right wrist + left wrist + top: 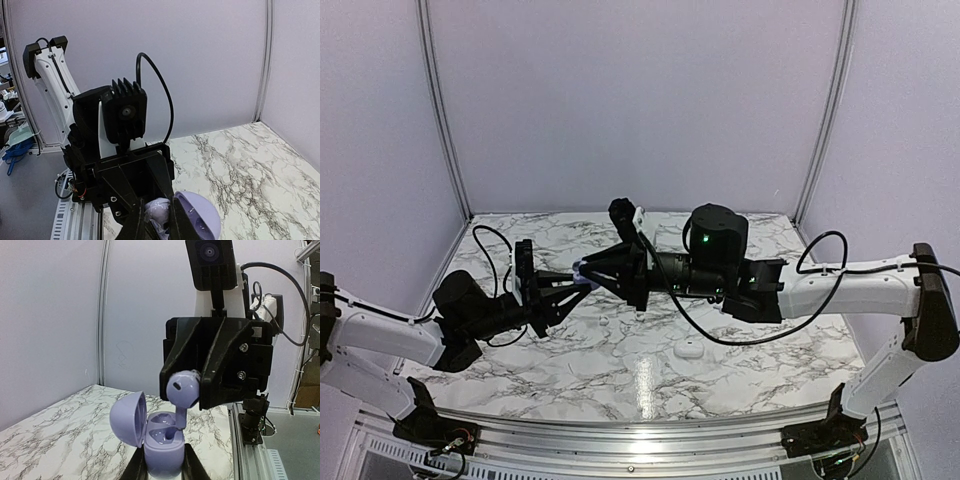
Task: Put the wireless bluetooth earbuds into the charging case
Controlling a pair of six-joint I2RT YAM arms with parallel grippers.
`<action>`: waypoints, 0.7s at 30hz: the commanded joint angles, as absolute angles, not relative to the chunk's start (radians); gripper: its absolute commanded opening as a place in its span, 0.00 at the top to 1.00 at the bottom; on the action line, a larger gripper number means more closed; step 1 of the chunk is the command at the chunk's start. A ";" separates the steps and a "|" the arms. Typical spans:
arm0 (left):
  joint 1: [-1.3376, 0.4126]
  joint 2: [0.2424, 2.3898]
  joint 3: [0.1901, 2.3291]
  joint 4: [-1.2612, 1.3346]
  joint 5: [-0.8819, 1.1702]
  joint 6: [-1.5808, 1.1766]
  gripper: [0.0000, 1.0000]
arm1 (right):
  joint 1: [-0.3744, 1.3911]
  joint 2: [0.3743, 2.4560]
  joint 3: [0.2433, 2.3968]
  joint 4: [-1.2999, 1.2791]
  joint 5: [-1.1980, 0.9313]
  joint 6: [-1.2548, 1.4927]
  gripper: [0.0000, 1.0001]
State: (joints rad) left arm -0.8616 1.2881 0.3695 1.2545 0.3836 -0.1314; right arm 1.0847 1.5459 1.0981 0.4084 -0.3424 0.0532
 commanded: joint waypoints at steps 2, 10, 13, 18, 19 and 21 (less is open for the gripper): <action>-0.865 1.290 0.394 1.315 0.375 -0.138 1.00 | 1.093 1.560 1.133 0.418 -0.369 0.063 0.88; -0.866 1.288 0.393 1.315 0.385 -0.139 1.00 | 1.094 1.575 1.157 0.379 -0.295 0.056 0.88; -0.865 1.291 0.396 1.315 0.389 -0.139 1.00 | 1.094 1.586 1.166 0.377 -0.289 0.065 0.88; -0.866 1.293 0.402 1.315 0.388 -0.138 1.00 | 1.094 1.596 1.172 0.365 -0.279 0.069 0.88; -0.865 1.291 0.401 1.315 0.387 -0.138 1.00 | 1.094 1.596 1.173 0.360 -0.278 0.068 0.88; -0.866 1.289 0.397 1.315 0.381 -0.139 1.00 | 1.094 1.590 1.171 0.349 -0.271 0.065 0.88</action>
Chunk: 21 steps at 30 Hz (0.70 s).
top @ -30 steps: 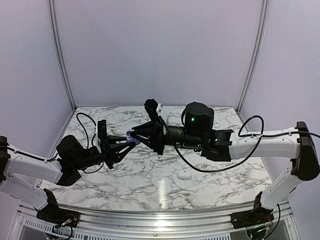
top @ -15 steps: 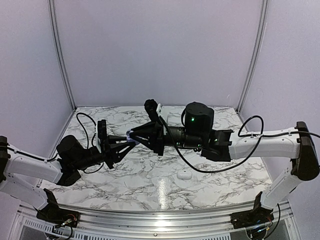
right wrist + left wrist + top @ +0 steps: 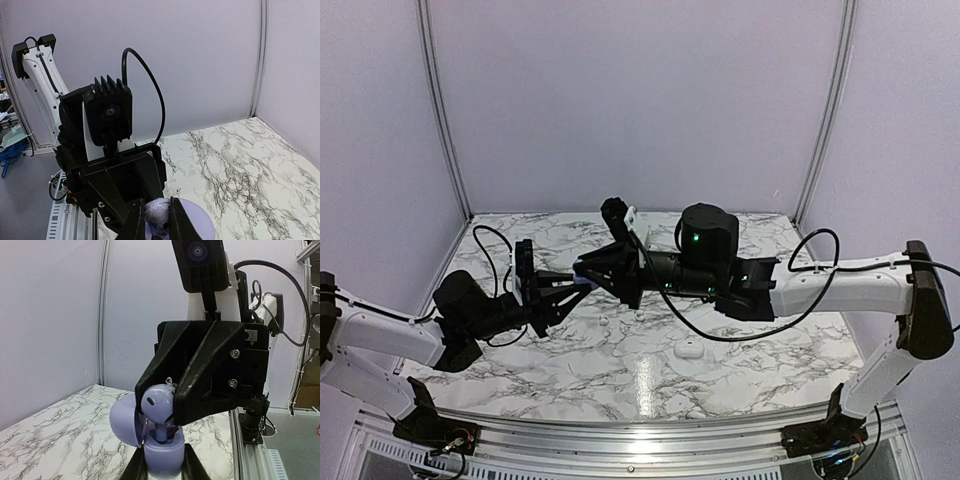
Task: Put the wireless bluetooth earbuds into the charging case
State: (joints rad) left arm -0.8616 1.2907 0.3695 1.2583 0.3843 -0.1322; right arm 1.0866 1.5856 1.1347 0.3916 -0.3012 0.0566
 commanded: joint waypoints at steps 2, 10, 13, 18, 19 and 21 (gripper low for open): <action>-0.866 1.285 0.394 1.316 0.373 -0.139 1.00 | 1.094 1.585 1.167 0.341 -0.267 0.063 0.88; -0.865 1.285 0.387 1.321 0.358 -0.143 1.00 | 1.094 1.567 1.169 0.307 -0.264 0.056 0.88; -0.865 1.284 0.385 1.321 0.357 -0.143 1.00 | 1.094 1.552 1.159 0.301 -0.260 0.057 0.89; -0.865 1.291 0.389 1.323 0.358 -0.142 1.00 | 1.094 1.537 1.161 0.280 -0.257 0.054 0.89; -0.865 1.293 0.389 1.325 0.358 -0.143 1.00 | 1.094 1.536 1.161 0.277 -0.255 0.054 0.89; -0.866 1.295 0.392 1.327 0.363 -0.143 1.00 | 1.094 1.536 1.162 0.274 -0.253 0.051 0.89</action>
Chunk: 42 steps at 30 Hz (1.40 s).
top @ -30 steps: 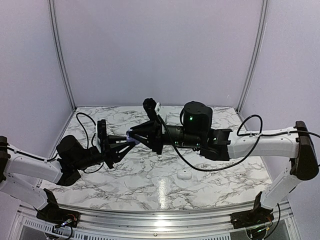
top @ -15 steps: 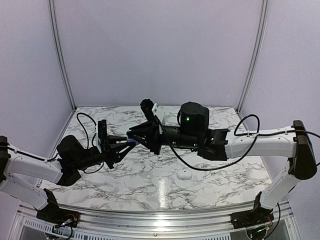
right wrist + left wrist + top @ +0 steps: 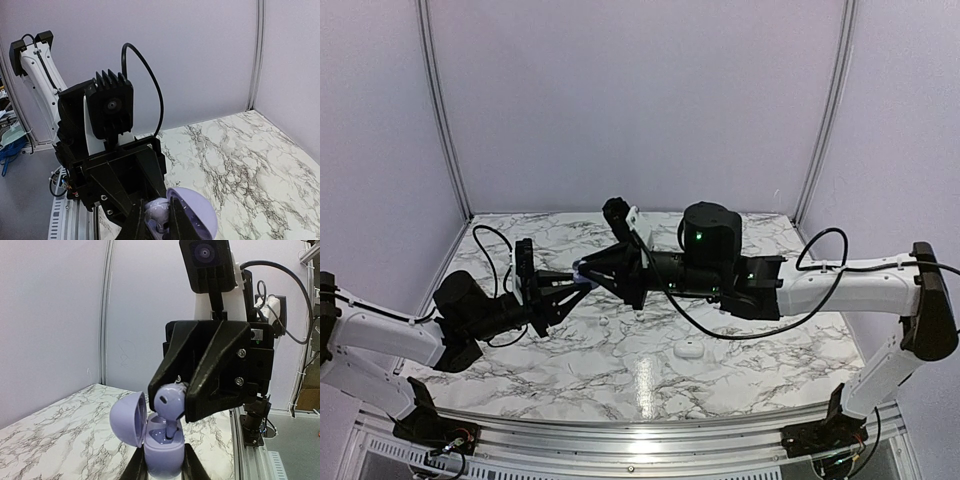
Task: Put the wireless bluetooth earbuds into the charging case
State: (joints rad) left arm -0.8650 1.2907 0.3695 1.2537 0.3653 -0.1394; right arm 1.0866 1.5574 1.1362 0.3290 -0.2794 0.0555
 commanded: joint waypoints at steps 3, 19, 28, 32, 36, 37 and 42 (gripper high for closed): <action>-0.865 1.296 0.394 1.327 0.364 -0.143 1.00 | 1.094 1.547 1.167 0.266 -0.259 0.050 0.89; -0.864 1.295 0.396 1.327 0.372 -0.144 1.00 | 1.094 1.581 1.198 0.232 -0.259 0.054 0.62; -0.861 1.302 0.381 1.343 0.371 -0.159 1.00 | 1.094 1.534 1.189 0.234 -0.280 0.033 0.58; -0.859 1.305 0.381 1.347 0.371 -0.161 1.00 | 1.094 1.503 1.178 0.236 -0.268 0.029 0.55; -0.859 1.310 0.383 1.348 0.376 -0.161 1.00 | 1.094 1.483 1.166 0.233 -0.247 0.025 0.54; -0.859 1.310 0.385 1.350 0.379 -0.161 1.00 | 1.093 1.481 1.165 0.232 -0.242 0.024 0.54; -0.859 1.312 0.385 1.350 0.383 -0.161 1.00 | 1.092 1.483 1.176 0.213 -0.234 0.013 0.60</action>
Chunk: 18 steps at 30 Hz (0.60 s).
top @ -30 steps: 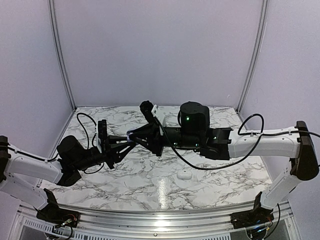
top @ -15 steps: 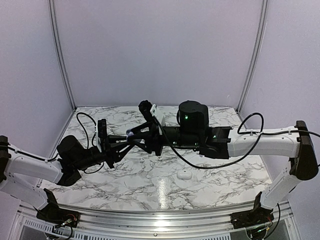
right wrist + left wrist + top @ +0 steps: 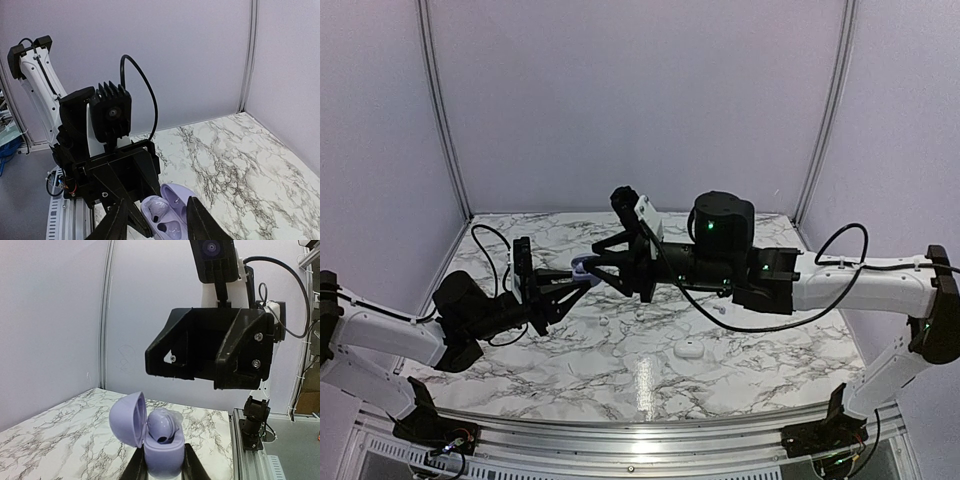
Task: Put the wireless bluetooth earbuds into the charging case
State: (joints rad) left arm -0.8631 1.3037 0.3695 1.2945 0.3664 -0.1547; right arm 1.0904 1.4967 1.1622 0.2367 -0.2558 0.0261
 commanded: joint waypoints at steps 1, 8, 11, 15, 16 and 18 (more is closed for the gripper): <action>-0.860 1.313 0.385 1.350 0.385 -0.161 1.00 | 1.092 1.485 1.181 0.209 -0.234 0.011 0.62; -0.859 1.323 0.392 1.350 0.396 -0.160 1.00 | 1.092 1.516 1.211 0.195 -0.250 0.006 0.72; -0.860 1.326 0.393 1.349 0.397 -0.160 1.00 | 1.092 1.522 1.218 0.197 -0.249 0.007 0.75; -0.860 1.328 0.394 1.347 0.402 -0.157 1.00 | 1.093 1.539 1.231 0.180 -0.249 0.008 0.79; -0.860 1.328 0.394 1.346 0.404 -0.157 1.00 | 1.092 1.542 1.234 0.176 -0.248 0.006 0.80; -0.860 1.330 0.396 1.342 0.406 -0.155 1.00 | 1.092 1.548 1.236 0.170 -0.246 0.006 0.82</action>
